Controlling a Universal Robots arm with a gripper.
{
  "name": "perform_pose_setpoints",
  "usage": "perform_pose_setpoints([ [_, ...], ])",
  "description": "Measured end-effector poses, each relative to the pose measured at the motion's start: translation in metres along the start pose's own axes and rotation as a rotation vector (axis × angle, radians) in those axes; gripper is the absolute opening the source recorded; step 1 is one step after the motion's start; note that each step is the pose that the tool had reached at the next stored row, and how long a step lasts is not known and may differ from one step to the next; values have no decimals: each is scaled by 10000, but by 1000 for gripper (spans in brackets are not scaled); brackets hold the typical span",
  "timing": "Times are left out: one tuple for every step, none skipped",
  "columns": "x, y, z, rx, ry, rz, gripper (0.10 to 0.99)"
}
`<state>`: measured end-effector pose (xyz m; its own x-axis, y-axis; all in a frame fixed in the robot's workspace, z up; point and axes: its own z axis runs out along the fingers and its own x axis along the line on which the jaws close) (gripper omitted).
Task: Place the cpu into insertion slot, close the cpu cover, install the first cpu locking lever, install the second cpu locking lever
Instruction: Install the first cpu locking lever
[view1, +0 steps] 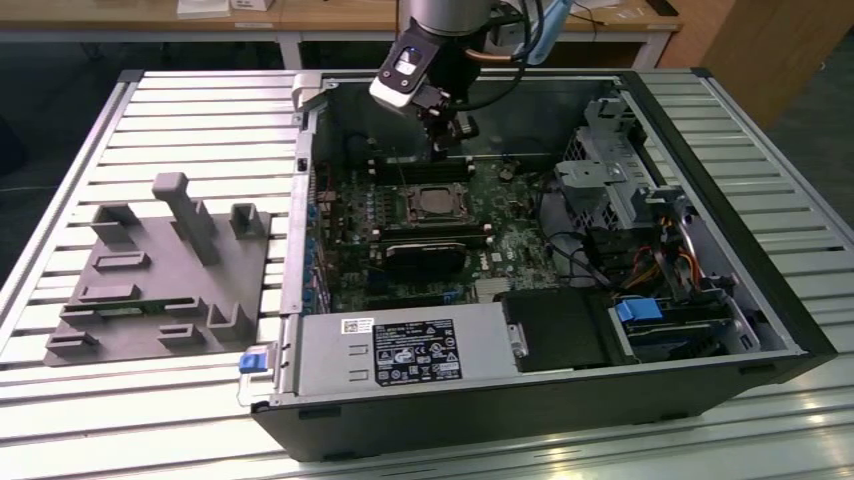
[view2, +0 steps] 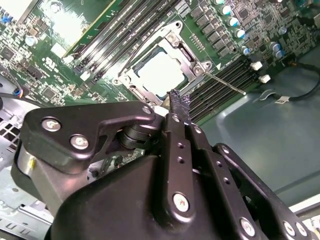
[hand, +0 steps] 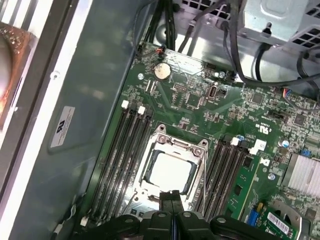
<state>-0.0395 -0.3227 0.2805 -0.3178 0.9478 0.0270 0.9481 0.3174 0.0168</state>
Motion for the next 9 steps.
perform_pose_setpoints([
  [0, 0, 0, 2, 1, -70, 106],
  [0, 0, 0, 4, 2, -135, 106],
  [0, 0, 0, 5, 4, -198, 106],
  [0, 0, 0, 8, 5, -257, 106],
  [0, 0, 0, 9, 5, -317, 106],
  [0, 0, 0, 11, 6, -374, 106],
  [0, 0, 0, 12, 7, -430, 106],
  [0, 0, 0, 14, 8, -488, 106],
  [0, 0, 0, 15, 9, -549, 106],
])
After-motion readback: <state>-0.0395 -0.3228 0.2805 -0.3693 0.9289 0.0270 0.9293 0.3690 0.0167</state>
